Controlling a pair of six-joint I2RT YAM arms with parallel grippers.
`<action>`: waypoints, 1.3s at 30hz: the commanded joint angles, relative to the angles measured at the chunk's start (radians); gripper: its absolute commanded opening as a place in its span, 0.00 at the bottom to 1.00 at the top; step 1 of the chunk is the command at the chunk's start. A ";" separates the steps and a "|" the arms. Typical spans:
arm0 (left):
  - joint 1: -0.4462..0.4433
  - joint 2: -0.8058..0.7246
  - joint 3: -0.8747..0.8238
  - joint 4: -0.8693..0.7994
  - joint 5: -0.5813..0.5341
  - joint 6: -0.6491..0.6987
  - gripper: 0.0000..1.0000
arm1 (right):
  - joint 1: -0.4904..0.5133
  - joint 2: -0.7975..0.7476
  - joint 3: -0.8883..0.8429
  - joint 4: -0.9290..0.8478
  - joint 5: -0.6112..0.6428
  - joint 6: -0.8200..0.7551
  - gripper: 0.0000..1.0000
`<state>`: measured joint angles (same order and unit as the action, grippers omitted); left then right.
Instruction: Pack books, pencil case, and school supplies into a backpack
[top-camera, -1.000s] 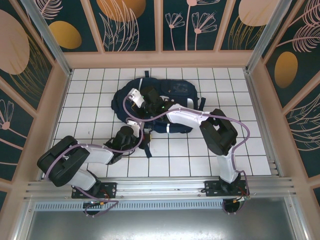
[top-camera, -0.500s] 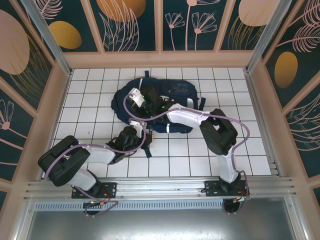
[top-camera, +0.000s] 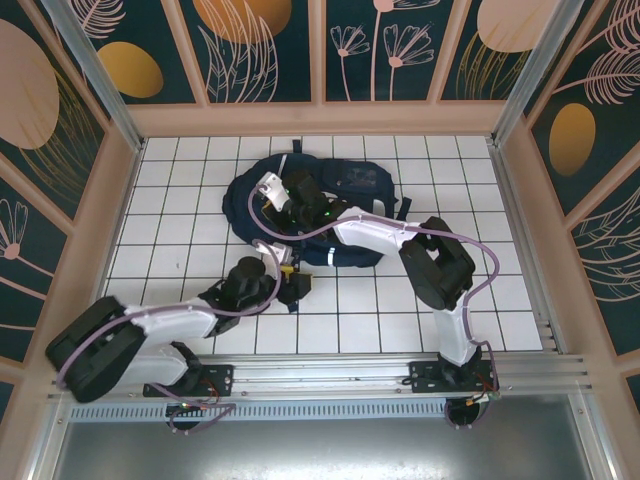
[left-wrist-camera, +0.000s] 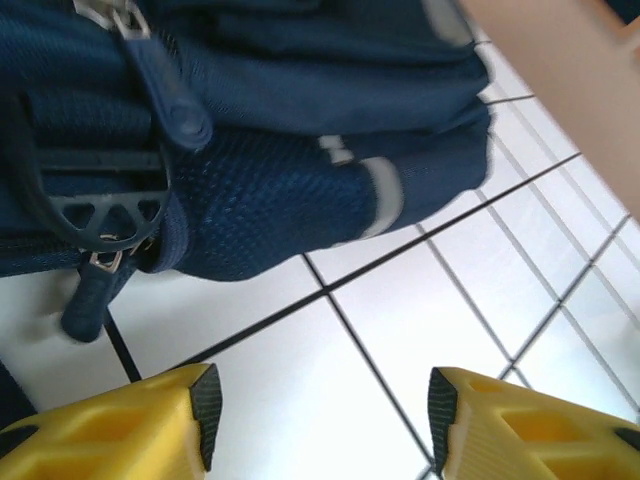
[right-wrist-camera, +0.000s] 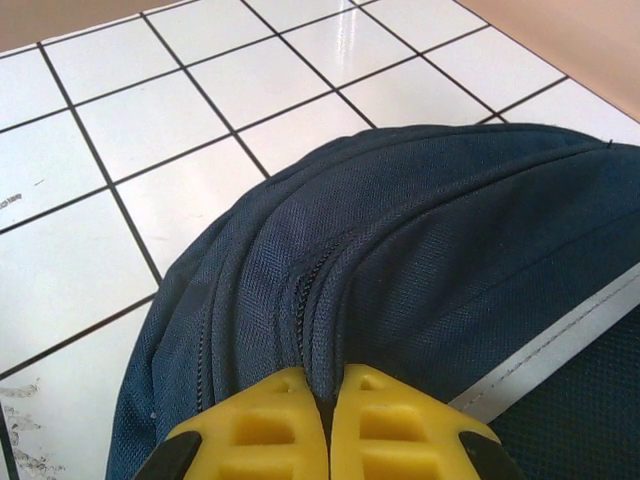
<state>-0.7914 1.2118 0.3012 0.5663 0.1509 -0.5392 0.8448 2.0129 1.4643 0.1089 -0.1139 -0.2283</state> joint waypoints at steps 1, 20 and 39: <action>-0.002 -0.170 -0.021 -0.150 0.023 0.016 0.60 | -0.005 -0.036 -0.046 0.086 -0.008 0.037 0.00; 0.064 -0.413 0.285 -0.694 -0.380 -0.074 0.84 | 0.097 -0.456 -0.552 0.096 0.025 0.153 0.00; 0.136 -0.398 0.313 -0.714 -0.375 -0.082 0.81 | 0.055 -0.220 -0.366 0.129 0.021 0.100 0.00</action>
<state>-0.6659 0.8188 0.6125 -0.1276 -0.2089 -0.6224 0.9165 1.8328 1.1427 0.2626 -0.0608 -0.1028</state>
